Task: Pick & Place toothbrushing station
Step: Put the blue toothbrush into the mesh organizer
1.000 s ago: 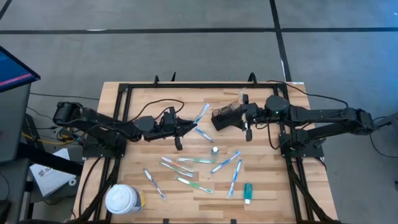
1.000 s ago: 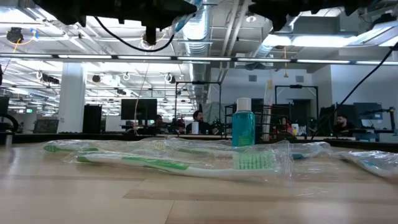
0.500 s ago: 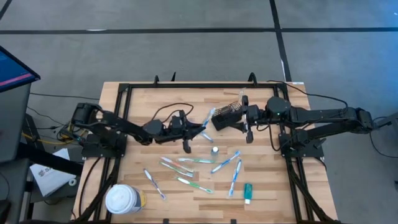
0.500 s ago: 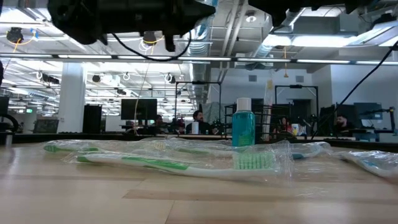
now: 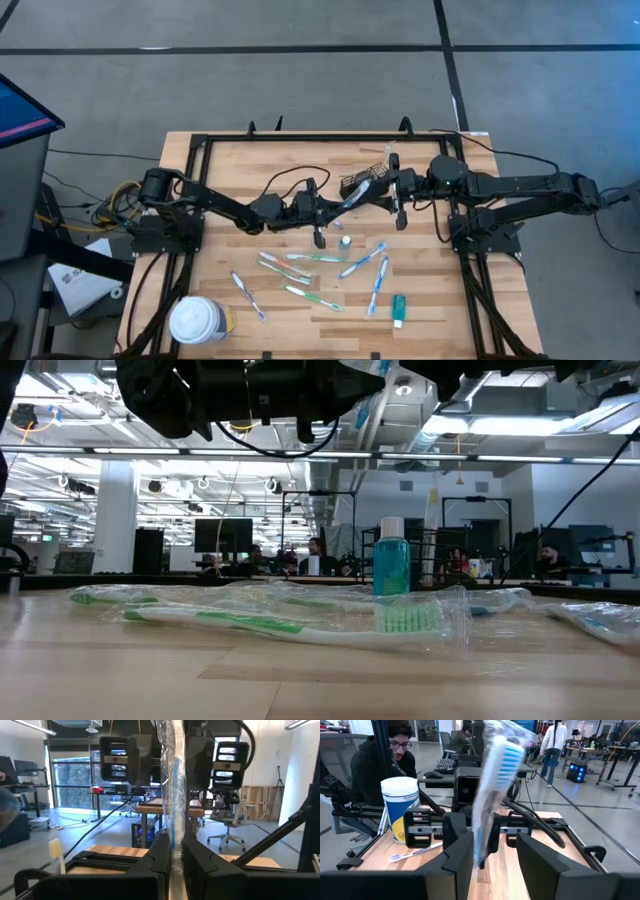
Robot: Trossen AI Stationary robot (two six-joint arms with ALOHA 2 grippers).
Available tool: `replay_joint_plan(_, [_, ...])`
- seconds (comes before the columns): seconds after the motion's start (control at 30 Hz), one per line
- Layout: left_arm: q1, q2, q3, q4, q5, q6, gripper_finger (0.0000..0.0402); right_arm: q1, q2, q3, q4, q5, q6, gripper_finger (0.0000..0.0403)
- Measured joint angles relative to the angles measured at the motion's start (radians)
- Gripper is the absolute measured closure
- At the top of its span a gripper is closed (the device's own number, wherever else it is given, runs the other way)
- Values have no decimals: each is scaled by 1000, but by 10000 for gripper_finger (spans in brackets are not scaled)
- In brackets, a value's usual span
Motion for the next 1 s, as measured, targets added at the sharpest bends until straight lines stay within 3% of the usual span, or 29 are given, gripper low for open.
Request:
replay_joint_plan(0.57, [5,0,0,1,1,0,385,17,1,0,109,-3,3,254])
replay_joint_plan(1.0, [14,0,-1,-1,1,0,384,3,117,1,274,-1,0,271])
